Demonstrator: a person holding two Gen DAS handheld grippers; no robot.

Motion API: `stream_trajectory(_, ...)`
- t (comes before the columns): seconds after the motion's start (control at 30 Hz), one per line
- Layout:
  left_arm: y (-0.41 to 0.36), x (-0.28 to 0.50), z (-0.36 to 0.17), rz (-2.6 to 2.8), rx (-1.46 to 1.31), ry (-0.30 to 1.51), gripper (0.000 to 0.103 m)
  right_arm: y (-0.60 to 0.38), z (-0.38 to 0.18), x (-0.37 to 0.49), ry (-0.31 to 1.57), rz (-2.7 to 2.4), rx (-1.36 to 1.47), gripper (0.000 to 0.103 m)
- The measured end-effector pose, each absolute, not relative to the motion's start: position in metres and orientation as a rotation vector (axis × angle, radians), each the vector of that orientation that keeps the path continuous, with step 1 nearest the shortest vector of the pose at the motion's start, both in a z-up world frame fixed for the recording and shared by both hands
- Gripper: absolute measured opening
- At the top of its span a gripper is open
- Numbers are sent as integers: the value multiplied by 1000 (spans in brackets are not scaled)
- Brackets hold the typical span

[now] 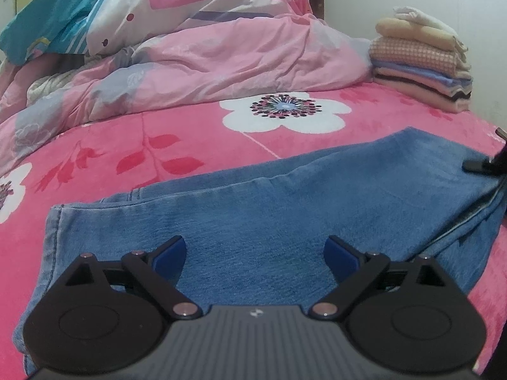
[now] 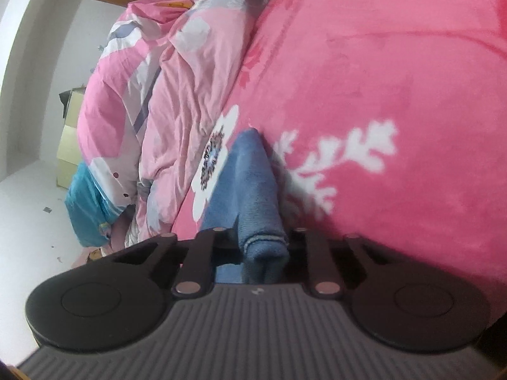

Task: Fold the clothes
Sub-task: 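Roll the right gripper and close it on the folded jeans edge, then lift the folded jeans up off the bedspread with the right gripper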

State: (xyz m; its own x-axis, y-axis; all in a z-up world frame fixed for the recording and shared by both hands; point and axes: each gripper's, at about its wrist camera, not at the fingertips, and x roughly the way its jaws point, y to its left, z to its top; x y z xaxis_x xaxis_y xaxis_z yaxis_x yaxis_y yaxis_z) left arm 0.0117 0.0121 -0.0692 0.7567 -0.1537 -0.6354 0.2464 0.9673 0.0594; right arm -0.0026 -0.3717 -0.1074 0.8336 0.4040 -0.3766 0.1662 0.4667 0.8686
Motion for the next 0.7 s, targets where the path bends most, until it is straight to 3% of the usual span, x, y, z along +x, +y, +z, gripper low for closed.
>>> stream_trajectory(0.33, 19, 13, -52, -250, 154, 620, 94, -316, -8, -7, 429, 336, 706, 12)
stream_trajectory(0.5, 9, 35, -35, -291, 181, 602, 94, -306, 1, -15, 402, 363, 677, 12)
stream_trajectory(0.7, -14, 89, -65, -253, 208, 769, 96, -305, -8, -29, 386, 375, 737, 12)
